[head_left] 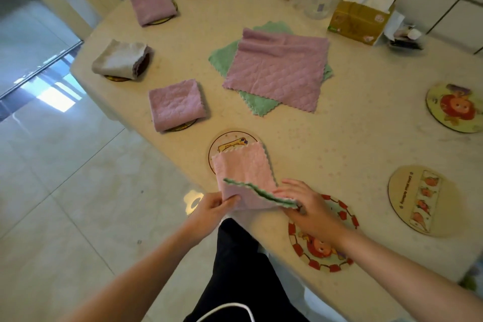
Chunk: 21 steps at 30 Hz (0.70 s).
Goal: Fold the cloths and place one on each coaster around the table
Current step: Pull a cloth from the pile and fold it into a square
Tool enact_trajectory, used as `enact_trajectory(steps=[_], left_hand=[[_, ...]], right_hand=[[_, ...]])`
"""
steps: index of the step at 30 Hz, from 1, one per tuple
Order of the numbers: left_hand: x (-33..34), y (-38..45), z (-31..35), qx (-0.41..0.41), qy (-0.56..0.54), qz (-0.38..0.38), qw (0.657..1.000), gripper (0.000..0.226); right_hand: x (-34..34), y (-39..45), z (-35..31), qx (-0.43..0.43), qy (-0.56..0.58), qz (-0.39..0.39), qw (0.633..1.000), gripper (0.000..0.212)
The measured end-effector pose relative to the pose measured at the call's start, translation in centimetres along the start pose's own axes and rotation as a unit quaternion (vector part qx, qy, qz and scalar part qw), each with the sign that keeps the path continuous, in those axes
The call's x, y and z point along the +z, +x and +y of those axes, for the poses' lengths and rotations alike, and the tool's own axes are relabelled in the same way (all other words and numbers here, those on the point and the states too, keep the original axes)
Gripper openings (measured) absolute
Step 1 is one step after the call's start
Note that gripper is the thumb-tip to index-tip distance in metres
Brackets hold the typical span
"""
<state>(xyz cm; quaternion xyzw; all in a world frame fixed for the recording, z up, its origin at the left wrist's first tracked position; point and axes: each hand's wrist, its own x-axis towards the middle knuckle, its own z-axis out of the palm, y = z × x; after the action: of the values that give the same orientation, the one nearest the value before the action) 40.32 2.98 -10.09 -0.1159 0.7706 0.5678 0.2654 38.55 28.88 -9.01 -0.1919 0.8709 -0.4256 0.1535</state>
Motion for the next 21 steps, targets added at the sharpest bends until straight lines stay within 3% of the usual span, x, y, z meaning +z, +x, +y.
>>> enact_trajectory(steps=[2, 5, 7, 9, 15, 18, 21], left_hand=[[0.3, 0.0, 0.8, -0.022, -0.047, 0.028, 0.998, 0.034], [0.7, 0.8, 0.2, -0.04, -0.086, 0.072, 0.993, 0.052], [0.8, 1.0, 0.1, -0.049, -0.112, 0.083, 0.989, 0.055], [0.8, 1.1, 0.5, -0.062, -0.135, 0.087, 0.985, 0.041], [1.1, 2.1, 1.2, -0.06, -0.12, 0.153, 0.979, 0.019], [1.1, 2.4, 1.7, -0.054, -0.112, 0.18, 0.976, 0.018], [1.1, 2.9, 0.9, -0.079, -0.09, 0.19, 0.974, 0.031]], right_hand=[[0.2, 0.9, -1.4, 0.041, 0.082, 0.02, 0.996, 0.021], [1.0, 2.9, -2.1, 0.129, 0.136, 0.024, 0.982, 0.011], [1.4, 4.1, -1.5, 0.155, 0.095, 0.039, 0.982, 0.022], [1.8, 5.4, -1.0, 0.187, 0.062, 0.048, 0.979, 0.026], [2.5, 8.1, -0.6, 0.215, -0.026, 0.07, 0.974, 0.023], [2.9, 8.9, -0.6, 0.209, -0.069, 0.093, 0.971, 0.023], [3.3, 9.6, -0.5, 0.238, -0.123, 0.084, 0.96, 0.023]])
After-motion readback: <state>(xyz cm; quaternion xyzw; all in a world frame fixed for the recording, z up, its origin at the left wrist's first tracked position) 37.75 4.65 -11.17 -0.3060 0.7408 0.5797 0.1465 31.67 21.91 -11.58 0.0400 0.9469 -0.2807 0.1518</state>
